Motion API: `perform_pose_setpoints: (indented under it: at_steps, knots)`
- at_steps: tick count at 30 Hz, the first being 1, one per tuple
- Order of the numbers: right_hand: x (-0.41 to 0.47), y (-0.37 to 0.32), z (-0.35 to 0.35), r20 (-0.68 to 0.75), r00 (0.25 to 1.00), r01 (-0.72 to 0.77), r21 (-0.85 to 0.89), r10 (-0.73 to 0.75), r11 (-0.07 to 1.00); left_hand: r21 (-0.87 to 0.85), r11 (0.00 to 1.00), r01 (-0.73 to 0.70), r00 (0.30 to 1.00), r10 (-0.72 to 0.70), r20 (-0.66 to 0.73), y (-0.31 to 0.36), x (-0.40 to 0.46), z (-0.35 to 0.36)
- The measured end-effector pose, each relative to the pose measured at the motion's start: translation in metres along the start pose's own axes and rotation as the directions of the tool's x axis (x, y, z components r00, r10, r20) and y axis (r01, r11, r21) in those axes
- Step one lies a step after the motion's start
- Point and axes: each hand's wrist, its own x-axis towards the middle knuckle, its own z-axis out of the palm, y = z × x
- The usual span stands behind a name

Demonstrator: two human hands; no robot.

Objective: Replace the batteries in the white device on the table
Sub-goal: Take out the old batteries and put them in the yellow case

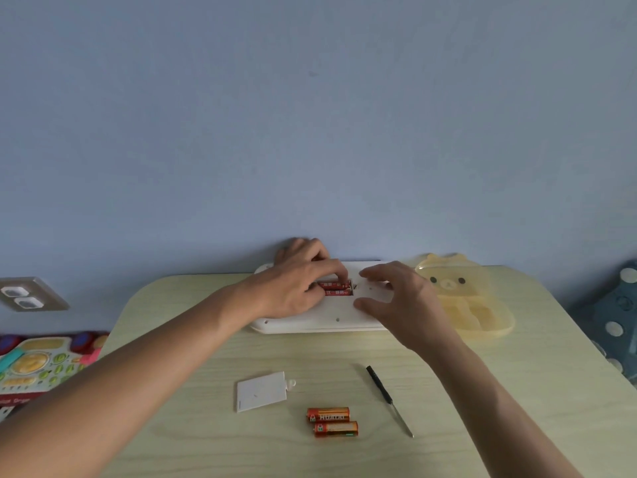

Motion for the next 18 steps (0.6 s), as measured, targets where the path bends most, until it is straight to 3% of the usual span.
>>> perform_pose_setpoints:
  at_steps: [6,12,14,18]
  knots:
    - [0.002,0.003,0.002,0.01,1.0,-0.002,0.029,0.001,1.0,0.2,0.98,-0.02,0.992,-0.005,0.128,0.012,0.01,-0.003]
    - [0.0,0.002,0.003,0.001,1.0,-0.013,0.064,0.013,0.998,0.199,0.978,-0.064,0.979,0.022,0.204,0.021,0.018,-0.01]
    - [-0.001,0.001,0.002,0.003,1.0,-0.012,0.068,0.012,0.998,0.128,0.989,-0.073,0.983,0.05,0.176,0.021,0.019,-0.011]
    - [-0.003,-0.001,0.001,0.001,1.0,-0.02,0.08,0.02,0.997,-0.027,0.995,-0.099,0.995,0.098,-0.021,0.016,0.02,-0.005]
